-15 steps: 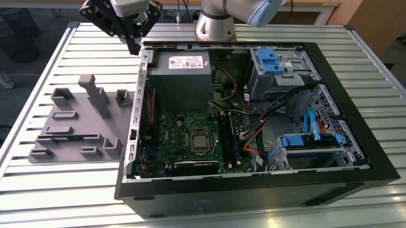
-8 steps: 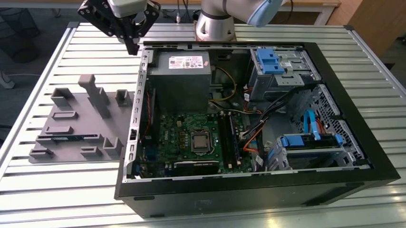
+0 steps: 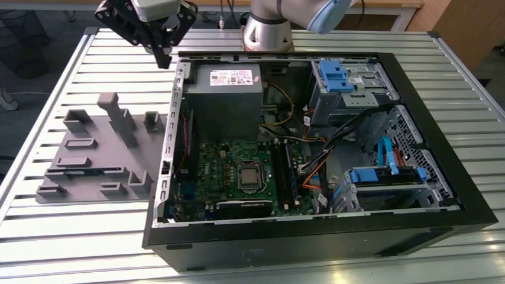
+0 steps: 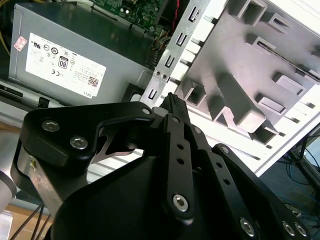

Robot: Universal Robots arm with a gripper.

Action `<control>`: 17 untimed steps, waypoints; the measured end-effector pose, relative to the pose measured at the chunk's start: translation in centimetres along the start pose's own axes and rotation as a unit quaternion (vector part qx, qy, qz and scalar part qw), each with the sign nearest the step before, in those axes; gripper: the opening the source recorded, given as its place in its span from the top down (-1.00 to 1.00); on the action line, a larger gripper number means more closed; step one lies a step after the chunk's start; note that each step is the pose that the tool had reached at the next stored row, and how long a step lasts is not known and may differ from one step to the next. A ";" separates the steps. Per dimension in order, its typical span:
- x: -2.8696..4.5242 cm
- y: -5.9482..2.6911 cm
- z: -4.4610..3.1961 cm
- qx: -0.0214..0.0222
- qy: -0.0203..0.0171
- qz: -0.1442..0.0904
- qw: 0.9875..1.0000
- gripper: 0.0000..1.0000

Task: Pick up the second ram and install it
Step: 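Reach for the second ram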

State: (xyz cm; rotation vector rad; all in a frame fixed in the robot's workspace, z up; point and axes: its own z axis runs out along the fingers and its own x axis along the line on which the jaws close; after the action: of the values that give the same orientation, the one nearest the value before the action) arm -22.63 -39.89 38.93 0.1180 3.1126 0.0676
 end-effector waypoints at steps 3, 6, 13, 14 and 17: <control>0.13 -0.01 0.01 0.000 0.000 0.000 1.000 0.79; 0.26 -0.02 0.01 0.000 0.000 0.000 1.000 0.79; 0.65 -0.05 0.01 0.000 0.000 0.000 1.000 0.79; 0.72 -0.06 0.01 0.000 0.000 0.000 1.000 0.79; 0.92 -0.07 0.01 0.000 0.000 0.000 1.000 0.79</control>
State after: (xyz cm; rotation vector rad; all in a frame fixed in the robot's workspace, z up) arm -23.55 -39.89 38.90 0.1180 3.1125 0.0676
